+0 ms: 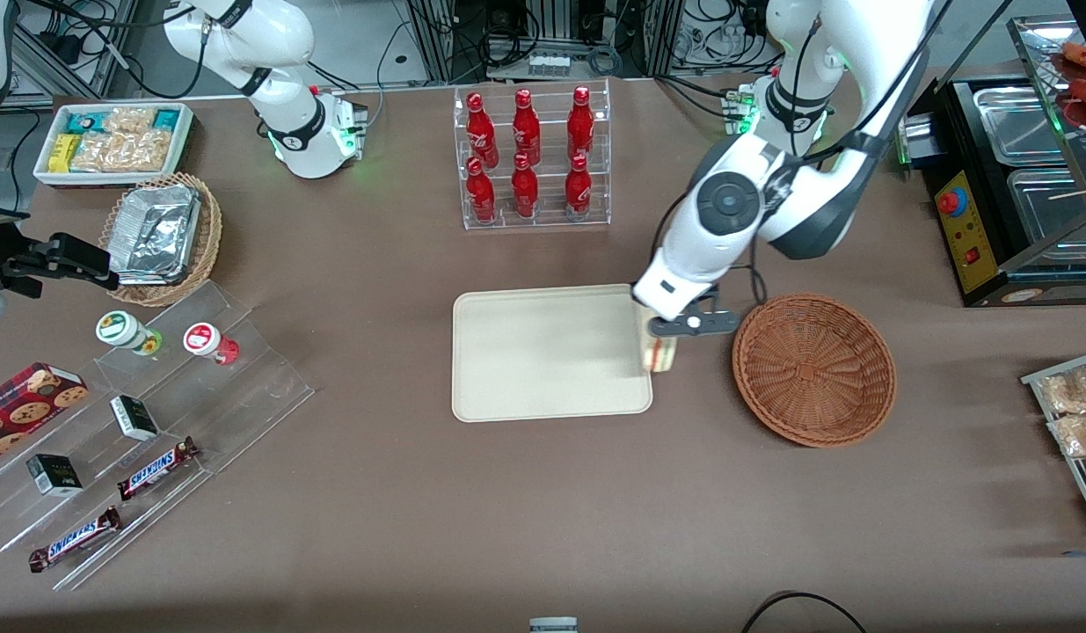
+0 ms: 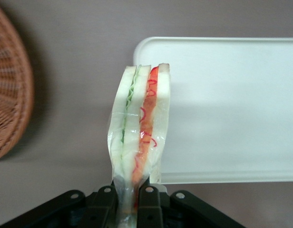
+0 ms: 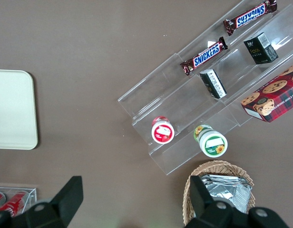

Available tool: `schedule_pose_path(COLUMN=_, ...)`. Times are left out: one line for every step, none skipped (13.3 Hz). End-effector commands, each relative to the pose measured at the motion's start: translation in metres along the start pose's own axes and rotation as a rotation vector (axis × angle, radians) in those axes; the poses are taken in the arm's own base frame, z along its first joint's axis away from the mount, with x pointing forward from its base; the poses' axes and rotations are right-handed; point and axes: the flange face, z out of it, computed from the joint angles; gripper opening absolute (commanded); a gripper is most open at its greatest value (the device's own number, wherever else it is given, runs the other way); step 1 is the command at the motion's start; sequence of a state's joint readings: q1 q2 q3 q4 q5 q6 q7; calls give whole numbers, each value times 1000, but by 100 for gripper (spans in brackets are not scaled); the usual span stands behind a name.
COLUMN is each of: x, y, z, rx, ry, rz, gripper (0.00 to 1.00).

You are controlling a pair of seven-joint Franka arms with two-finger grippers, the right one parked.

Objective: Place sandwich from basket to tray
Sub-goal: 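Lift the sandwich out of the basket and carry it toward the beige tray, then lower the sandwich onto the beige tray with the left gripper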

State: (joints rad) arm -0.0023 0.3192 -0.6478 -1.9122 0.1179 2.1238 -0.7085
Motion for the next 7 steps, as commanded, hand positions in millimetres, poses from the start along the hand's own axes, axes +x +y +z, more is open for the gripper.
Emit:
schedule_pose_path(x=1, y=52, z=9, rx=12, ry=-17, rz=55, gripper=0)
schedule_pose_path(x=2, y=69, z=12, rx=26, ry=-11, rz=58, gripper=0)
schedule_pose_path(x=6, y=83, z=17, rx=37, ry=-12, rz=31, gripper=0)
schedule_pose_path(x=8, y=98, z=22, rx=45, ry=-8, rz=16, gripper=0)
schedule_pose_path(x=8, y=112, z=26, rx=48, ry=-4, rz=-3, gripper=0)
schedule_pose_path(x=13, y=121, z=28, rx=46, ry=1, rz=-31, gripper=0)
schedule_pose_path(x=15, y=129, z=32, rx=43, ry=7, rz=-49, gripper=0)
